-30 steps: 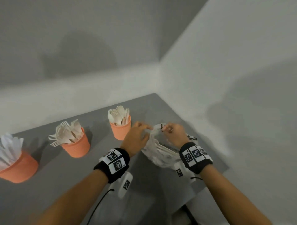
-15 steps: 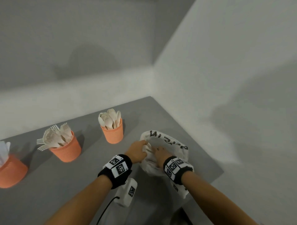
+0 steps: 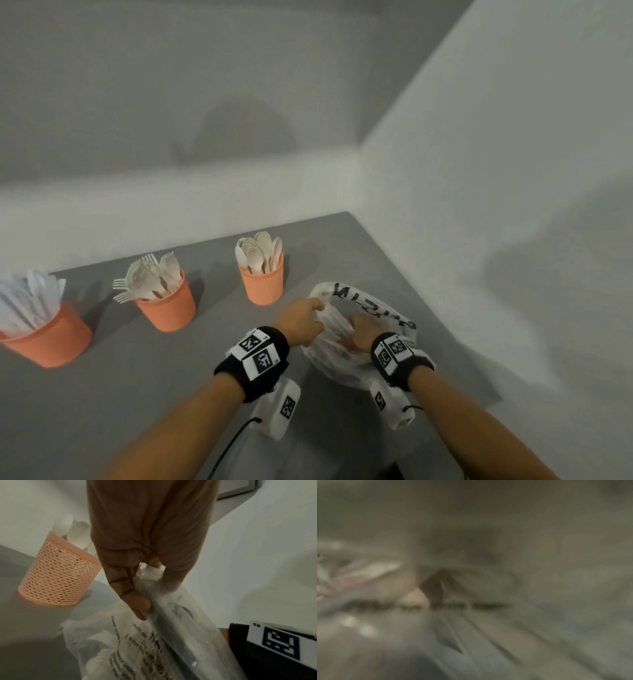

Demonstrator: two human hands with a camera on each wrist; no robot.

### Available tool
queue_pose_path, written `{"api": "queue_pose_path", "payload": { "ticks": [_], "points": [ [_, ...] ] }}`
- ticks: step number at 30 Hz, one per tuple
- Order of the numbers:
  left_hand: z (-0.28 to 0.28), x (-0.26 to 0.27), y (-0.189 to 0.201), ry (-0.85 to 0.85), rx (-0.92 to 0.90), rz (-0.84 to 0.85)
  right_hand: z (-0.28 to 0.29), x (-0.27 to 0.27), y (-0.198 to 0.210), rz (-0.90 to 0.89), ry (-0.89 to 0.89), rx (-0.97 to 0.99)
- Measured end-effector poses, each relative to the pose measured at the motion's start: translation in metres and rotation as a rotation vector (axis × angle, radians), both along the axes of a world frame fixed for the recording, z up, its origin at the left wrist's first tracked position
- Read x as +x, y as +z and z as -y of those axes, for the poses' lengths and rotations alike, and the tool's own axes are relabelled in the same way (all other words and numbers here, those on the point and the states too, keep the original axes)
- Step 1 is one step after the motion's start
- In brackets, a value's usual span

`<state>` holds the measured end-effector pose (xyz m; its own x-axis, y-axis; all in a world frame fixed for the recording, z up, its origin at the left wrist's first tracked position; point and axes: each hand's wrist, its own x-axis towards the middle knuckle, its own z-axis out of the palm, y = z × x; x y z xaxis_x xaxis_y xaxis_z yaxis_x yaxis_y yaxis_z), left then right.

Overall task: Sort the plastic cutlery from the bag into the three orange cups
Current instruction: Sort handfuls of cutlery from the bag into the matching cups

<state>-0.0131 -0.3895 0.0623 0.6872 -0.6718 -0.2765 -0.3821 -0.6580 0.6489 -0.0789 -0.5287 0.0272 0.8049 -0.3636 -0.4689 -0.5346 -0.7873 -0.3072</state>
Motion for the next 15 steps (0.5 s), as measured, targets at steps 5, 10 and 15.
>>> {"api": "queue_pose_path", "payload": {
  "ticks": [5, 10, 15],
  "points": [
    [0.000, 0.003, 0.001, 0.048, 0.021, 0.001, 0.001, 0.002, 0.000, 0.050, 0.035, 0.002],
    [0.004, 0.004, 0.000, 0.056, 0.002, -0.024, -0.004, 0.002, 0.000, 0.034, 0.085, -0.040],
    [0.007, 0.003, 0.002, 0.059, 0.021, -0.050, -0.011, -0.001, 0.003, -0.065, 0.142, -0.111]
  ]
}}
